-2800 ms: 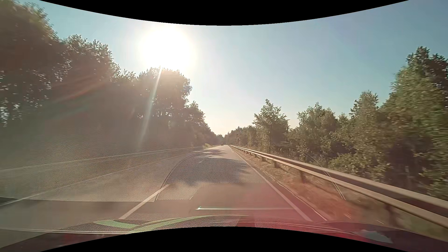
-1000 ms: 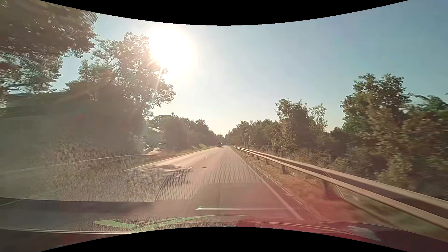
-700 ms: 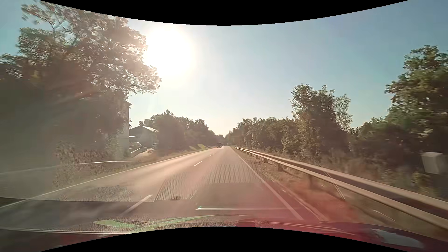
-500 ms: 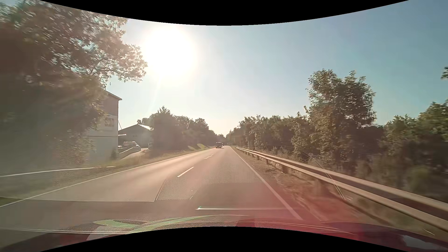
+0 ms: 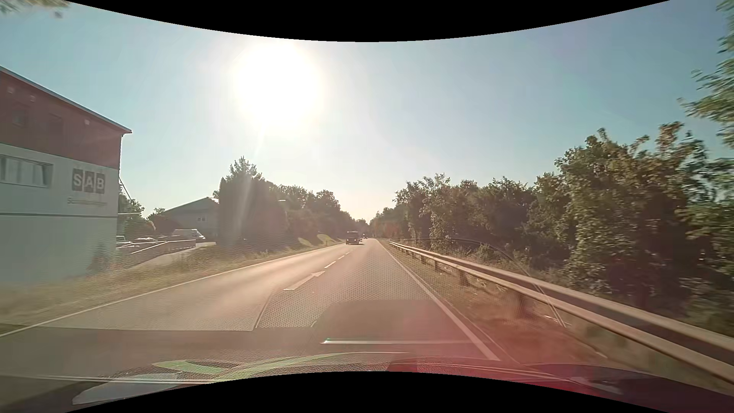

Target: Follow the waypoints while adhering to traffic rules and regulations

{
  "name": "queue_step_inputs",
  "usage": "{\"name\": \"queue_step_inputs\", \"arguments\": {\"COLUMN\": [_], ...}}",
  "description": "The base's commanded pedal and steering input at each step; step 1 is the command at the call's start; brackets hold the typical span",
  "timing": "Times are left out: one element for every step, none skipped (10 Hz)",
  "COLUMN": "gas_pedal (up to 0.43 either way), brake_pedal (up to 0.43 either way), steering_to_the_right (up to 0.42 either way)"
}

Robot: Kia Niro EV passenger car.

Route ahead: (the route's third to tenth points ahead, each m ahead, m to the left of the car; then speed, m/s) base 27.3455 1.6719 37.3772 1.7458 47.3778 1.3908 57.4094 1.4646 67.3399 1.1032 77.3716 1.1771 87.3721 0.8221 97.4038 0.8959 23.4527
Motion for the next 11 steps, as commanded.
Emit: {"name": "queue_step_inputs", "arguments": {"gas_pedal": [0.157,0.157,0.157,0.157,0.157,0.157,0.157,0.157,0.157,0.157,0.157], "brake_pedal": [0.0,0.0,0.0,0.0,0.0,0.0,0.0,0.0,0.0,0.0,0.0], "steering_to_the_right": [0.0,-0.001,0.0,0.0,0.0,0.0,-0.001,-0.001,-0.001,-0.003,-0.003]}}
